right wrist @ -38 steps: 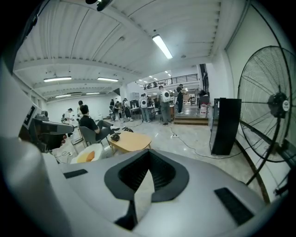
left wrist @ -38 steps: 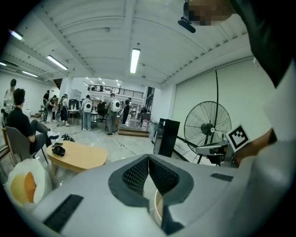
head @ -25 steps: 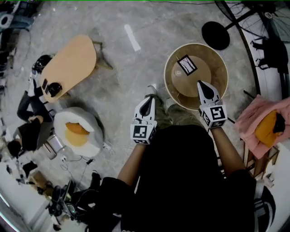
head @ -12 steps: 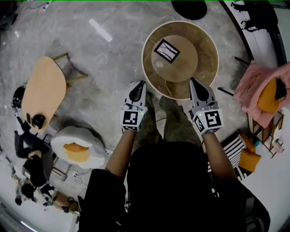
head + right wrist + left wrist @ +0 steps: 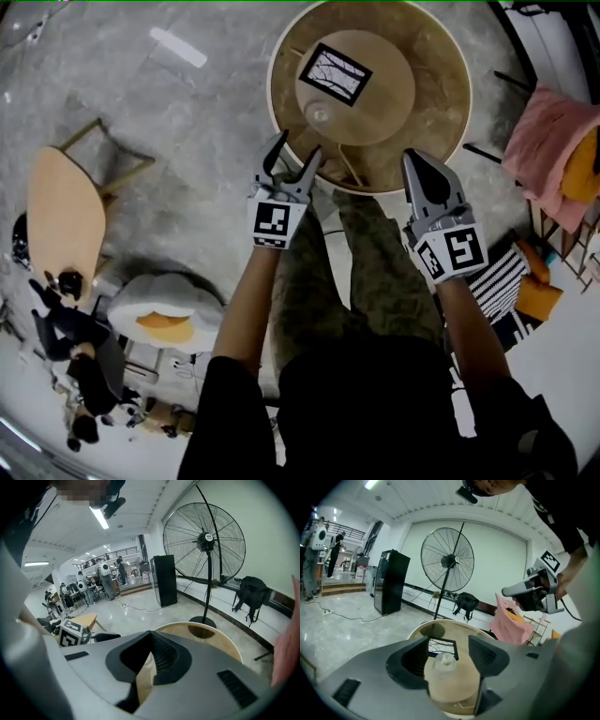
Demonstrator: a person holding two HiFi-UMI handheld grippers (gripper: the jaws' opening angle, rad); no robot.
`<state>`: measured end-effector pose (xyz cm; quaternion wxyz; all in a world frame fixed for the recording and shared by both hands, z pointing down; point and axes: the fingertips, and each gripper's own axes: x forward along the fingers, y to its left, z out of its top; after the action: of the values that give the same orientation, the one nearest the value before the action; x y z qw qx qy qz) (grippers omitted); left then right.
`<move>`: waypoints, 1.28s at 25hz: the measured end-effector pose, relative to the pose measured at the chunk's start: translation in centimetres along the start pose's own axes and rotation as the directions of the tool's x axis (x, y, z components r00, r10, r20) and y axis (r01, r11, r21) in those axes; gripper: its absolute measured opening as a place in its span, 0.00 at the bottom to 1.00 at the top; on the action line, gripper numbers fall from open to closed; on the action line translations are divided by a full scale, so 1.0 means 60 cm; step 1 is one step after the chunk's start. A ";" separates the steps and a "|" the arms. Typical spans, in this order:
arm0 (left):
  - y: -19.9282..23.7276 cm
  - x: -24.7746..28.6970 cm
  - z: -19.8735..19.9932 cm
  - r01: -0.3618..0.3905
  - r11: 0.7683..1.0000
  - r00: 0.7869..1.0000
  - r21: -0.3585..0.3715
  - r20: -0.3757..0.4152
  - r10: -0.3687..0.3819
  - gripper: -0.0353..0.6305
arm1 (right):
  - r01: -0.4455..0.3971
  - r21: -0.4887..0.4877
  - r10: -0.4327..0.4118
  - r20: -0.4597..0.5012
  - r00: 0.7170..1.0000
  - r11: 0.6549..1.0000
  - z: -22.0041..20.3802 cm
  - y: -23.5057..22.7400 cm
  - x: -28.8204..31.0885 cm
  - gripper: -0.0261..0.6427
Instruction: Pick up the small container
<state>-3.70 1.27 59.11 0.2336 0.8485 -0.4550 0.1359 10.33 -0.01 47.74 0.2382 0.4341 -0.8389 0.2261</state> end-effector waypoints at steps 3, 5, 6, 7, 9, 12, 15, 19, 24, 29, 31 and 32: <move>0.007 0.048 -0.056 0.034 0.999 0.998 0.039 -0.054 -0.031 0.51 | 0.002 0.012 -0.002 -0.028 1.000 1.000 -0.049 0.000 0.007 0.07; 0.005 0.078 -0.087 0.056 0.995 0.996 0.079 -0.075 -0.050 0.54 | -0.009 0.012 0.010 -0.056 0.998 1.000 -0.081 0.002 0.008 0.07; 0.004 0.093 -0.100 0.069 0.992 0.995 0.106 -0.082 -0.061 0.55 | -0.014 0.013 0.015 -0.068 0.998 1.000 -0.095 0.002 0.009 0.07; 0.003 0.109 -0.111 0.082 0.988 0.994 0.131 -0.086 -0.071 0.57 | -0.016 0.016 0.017 -0.078 0.997 1.000 -0.108 0.001 0.009 0.07; 0.005 0.138 -0.132 0.098 0.982 0.992 0.162 -0.092 -0.084 0.58 | -0.007 0.026 0.010 -0.095 0.995 1.000 -0.133 -0.006 0.008 0.07; 0.008 0.172 -0.154 0.107 0.976 0.991 0.189 -0.101 -0.089 0.59 | 0.007 0.056 -0.001 -0.116 0.993 0.998 -0.165 -0.010 0.006 0.07; 0.011 0.198 -0.172 0.105 0.970 0.990 0.218 -0.119 -0.080 0.59 | 0.010 0.083 0.000 -0.125 0.992 0.996 -0.188 -0.006 0.011 0.07; 0.012 0.225 -0.197 0.104 0.959 0.985 0.263 -0.158 -0.064 0.59 | 0.015 0.117 -0.001 -0.119 0.993 0.993 -0.201 -0.011 0.022 0.07; 0.014 0.236 -0.200 0.087 0.955 0.989 0.282 -0.143 -0.048 0.58 | 0.026 0.137 -0.009 -0.119 0.993 0.990 -0.207 -0.020 0.020 0.07; 0.012 0.248 -0.201 0.094 0.950 0.989 0.297 -0.137 -0.054 0.58 | 0.059 0.158 -0.039 -0.129 0.991 0.986 -0.223 -0.040 0.009 0.07; 0.010 0.251 -0.200 0.102 0.948 0.989 0.301 -0.135 -0.064 0.58 | 0.070 0.166 -0.049 -0.129 0.990 0.984 -0.227 -0.044 0.005 0.07; 0.010 0.251 -0.199 0.107 0.947 0.988 0.304 -0.138 -0.067 0.58 | 0.074 0.171 -0.052 -0.129 0.990 0.983 -0.229 -0.045 0.004 0.07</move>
<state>3.86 -3.49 76.16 0.1312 0.8837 -0.3743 0.2486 15.24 6.51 59.12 0.2579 0.4648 -0.7851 0.3178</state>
